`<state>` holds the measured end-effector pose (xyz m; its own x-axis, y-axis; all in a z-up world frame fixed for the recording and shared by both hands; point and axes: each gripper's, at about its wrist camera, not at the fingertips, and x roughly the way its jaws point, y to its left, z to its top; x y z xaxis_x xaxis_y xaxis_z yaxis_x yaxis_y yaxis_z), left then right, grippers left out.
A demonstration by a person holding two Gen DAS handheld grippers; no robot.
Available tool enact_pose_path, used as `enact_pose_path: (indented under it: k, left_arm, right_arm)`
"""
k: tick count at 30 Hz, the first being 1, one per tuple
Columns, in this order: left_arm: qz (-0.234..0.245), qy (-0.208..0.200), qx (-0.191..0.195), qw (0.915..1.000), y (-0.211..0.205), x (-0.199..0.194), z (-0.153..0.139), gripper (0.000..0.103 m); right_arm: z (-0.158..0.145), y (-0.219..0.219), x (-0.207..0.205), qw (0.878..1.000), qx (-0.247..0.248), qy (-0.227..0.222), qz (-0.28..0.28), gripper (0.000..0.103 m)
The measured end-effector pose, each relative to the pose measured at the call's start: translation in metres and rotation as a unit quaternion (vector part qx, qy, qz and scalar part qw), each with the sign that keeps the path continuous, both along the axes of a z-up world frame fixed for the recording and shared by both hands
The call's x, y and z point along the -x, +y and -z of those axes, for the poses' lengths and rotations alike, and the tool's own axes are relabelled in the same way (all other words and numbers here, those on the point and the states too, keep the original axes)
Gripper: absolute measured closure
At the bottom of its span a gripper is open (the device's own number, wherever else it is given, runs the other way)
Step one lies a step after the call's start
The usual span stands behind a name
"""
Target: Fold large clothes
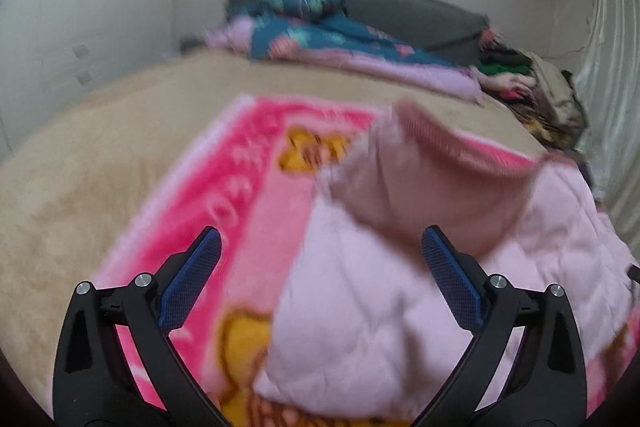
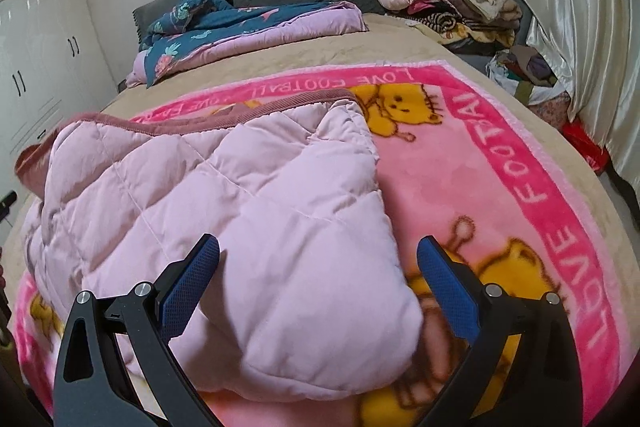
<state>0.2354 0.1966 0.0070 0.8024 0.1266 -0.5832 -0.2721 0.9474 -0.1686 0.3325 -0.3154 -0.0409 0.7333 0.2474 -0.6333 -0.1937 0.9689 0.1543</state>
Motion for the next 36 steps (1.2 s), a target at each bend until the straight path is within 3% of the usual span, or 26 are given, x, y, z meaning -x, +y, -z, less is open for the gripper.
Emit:
enact_pose_path:
  k: [3, 8, 11, 12, 13, 14, 15, 16, 18, 20, 27, 36]
  left_arm:
    - [0.04, 0.018, 0.051, 0.9978, 0.003, 0.005, 0.026, 0.009]
    - [0.073, 0.052, 0.072, 0.9933, -0.004, 0.002, 0.055, 0.009]
    - [0.066, 0.064, 0.07, 0.9933, -0.01, -0.001, 0.061, 0.01]
    - [0.066, 0.064, 0.06, 0.994, -0.013, 0.0, 0.061, 0.019]
    - [0.067, 0.064, 0.052, 0.9944, -0.015, 0.001, 0.06, 0.028]
    - [0.065, 0.062, 0.045, 0.9949, -0.018, 0.002, 0.059, 0.046]
    - [0.066, 0.059, 0.037, 0.9953, -0.021, 0.004, 0.057, 0.059]
    - [0.067, 0.055, 0.028, 0.9958, -0.025, 0.004, 0.054, 0.064]
    - [0.067, 0.046, 0.005, 0.9967, -0.03, 0.004, 0.046, 0.076]
    - [0.056, 0.03, -0.006, 0.998, -0.032, 0.003, 0.035, 0.08]
    - [0.025, 0.0, -0.024, 0.9994, -0.028, -0.025, 0.004, 0.081]
    - [-0.02, 0.021, -0.036, 0.9989, -0.029, -0.075, 0.017, 0.081]
  right_arm:
    - [0.005, -0.006, 0.004, 1.0, -0.01, 0.001, -0.01, 0.004]
    - [0.013, -0.012, 0.015, 0.998, -0.032, -0.003, -0.045, 0.004]
    - [0.021, -0.005, 0.019, 0.997, -0.044, 0.006, -0.068, 0.005]
    - [0.024, -0.002, 0.02, 0.996, -0.045, 0.002, -0.073, 0.006]
    - [0.024, 0.001, 0.022, 0.997, -0.036, -0.012, -0.069, 0.014]
    - [0.023, 0.004, 0.023, 0.997, -0.034, -0.019, -0.071, 0.024]
    - [0.022, 0.005, 0.023, 0.997, -0.032, -0.022, -0.068, 0.04]
    - [0.019, 0.007, 0.023, 0.997, -0.029, -0.029, -0.06, 0.055]
    - [0.01, 0.011, 0.025, 0.997, -0.026, -0.044, -0.058, 0.066]
    - [-0.004, 0.016, 0.024, 0.996, -0.019, -0.065, -0.055, 0.07]
    - [-0.04, 0.025, -0.012, 0.996, -0.019, -0.091, -0.015, 0.074]
    - [-0.022, 0.036, -0.069, 0.998, 0.012, -0.049, 0.022, 0.074]
